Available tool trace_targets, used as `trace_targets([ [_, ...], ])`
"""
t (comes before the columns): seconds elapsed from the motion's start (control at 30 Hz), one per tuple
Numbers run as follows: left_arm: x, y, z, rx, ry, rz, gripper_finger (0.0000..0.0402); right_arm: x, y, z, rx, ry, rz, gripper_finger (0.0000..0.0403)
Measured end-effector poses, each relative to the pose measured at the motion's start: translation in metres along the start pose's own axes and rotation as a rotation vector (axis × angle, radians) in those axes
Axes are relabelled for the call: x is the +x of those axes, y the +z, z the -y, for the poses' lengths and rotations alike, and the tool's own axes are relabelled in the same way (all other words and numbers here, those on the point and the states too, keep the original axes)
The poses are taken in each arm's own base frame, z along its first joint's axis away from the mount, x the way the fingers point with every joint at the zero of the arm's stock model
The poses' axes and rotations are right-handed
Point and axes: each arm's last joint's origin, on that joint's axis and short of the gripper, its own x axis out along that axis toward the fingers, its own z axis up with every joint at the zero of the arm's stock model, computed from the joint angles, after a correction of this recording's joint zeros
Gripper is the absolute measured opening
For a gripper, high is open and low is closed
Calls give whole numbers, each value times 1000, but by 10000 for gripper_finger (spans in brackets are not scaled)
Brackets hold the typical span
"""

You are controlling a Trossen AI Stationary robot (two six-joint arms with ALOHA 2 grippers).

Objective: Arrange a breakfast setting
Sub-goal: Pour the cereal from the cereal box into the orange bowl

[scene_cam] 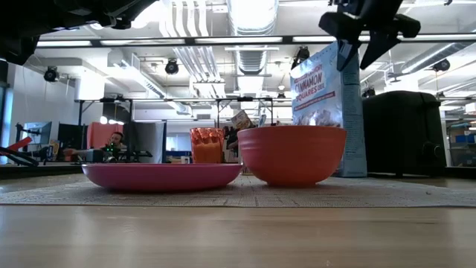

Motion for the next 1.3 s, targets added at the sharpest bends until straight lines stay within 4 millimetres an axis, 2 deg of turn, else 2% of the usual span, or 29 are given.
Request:
trace_targets([
  [0.37, 0, 0, 0, 0, 0, 0, 162, 11, -4, 1, -10, -40, -14, 274],
  [0.7, 0, 0, 0, 0, 0, 0, 162, 45, -18, -3, -20, -52, -5, 274],
  [0.87, 0, 0, 0, 0, 0, 0, 162, 58, -18, -9, -32, -21, 47, 274],
  [1.13, 0, 0, 0, 0, 0, 0, 162, 73, -18, -7, 1, -62, 121, 274],
  [1.3, 0, 0, 0, 0, 0, 0, 162, 77, -20, -9, -19, -57, 143, 247],
])
